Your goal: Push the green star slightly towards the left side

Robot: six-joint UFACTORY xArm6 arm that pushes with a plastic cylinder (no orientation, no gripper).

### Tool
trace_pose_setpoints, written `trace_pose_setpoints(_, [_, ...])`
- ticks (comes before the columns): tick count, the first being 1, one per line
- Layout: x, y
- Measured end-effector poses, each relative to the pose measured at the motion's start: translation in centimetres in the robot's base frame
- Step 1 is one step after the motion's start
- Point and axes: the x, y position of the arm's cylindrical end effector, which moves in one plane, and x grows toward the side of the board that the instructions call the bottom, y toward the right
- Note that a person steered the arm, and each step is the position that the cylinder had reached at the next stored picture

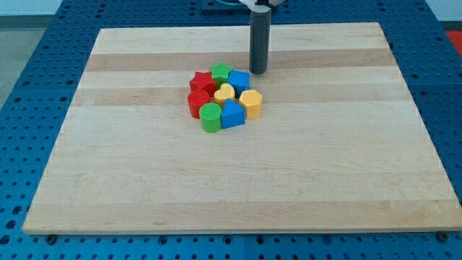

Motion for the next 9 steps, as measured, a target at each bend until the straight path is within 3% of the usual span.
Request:
trace_pose_setpoints(6, [0.7, -3.5])
trace_pose_setpoints(9, [5.4, -6.1])
